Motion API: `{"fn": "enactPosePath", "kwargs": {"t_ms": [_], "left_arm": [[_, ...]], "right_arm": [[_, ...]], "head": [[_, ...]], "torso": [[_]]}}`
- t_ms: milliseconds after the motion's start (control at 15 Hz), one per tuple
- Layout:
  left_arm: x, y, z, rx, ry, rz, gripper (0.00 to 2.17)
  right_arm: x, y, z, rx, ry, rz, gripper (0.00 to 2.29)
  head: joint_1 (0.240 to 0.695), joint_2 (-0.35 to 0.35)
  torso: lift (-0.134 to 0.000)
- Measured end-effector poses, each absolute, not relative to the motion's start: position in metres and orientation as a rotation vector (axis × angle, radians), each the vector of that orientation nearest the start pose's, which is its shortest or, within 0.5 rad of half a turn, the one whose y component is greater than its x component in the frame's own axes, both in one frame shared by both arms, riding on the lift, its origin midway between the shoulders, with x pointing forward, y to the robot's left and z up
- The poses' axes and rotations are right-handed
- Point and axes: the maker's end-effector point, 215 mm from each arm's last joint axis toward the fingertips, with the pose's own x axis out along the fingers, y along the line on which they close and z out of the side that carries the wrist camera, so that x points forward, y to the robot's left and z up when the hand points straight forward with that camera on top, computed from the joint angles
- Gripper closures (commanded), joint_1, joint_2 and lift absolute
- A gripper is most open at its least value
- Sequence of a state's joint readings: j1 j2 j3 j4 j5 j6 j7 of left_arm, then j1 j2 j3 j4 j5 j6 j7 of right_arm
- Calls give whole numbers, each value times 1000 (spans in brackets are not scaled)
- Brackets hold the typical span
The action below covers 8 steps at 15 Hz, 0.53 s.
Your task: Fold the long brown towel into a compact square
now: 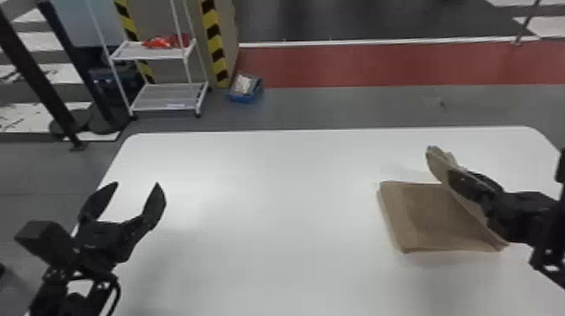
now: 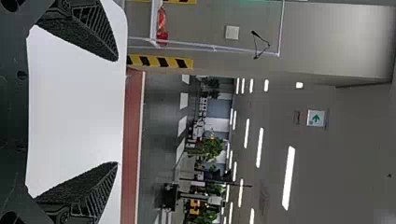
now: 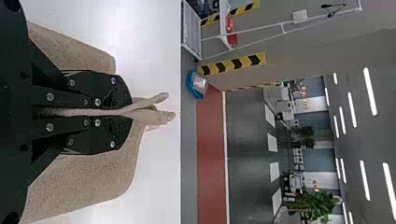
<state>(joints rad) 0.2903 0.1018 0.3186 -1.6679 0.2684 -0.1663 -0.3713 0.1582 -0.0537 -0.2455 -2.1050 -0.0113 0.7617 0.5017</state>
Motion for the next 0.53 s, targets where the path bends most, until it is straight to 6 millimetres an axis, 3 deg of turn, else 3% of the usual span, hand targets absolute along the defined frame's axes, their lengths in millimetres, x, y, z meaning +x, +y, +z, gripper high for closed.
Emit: {"fn": "enactPosePath", "kwargs": {"t_ms": [400, 467, 533], "left_arm": [[481, 367, -365, -76, -38, -56, 87], [481, 367, -365, -75, -39, -56, 87], [481, 367, -364, -75, -40, -58, 87]], "right_arm": [[507, -233, -381, -11, 416, 289, 1663], [507, -225, -386, -18, 422, 303, 1322], [506, -217, -392, -25, 431, 317, 670]], "head": [[695, 145], [695, 153], [695, 160]], "torso": [[-125], [-125], [-125]]}}
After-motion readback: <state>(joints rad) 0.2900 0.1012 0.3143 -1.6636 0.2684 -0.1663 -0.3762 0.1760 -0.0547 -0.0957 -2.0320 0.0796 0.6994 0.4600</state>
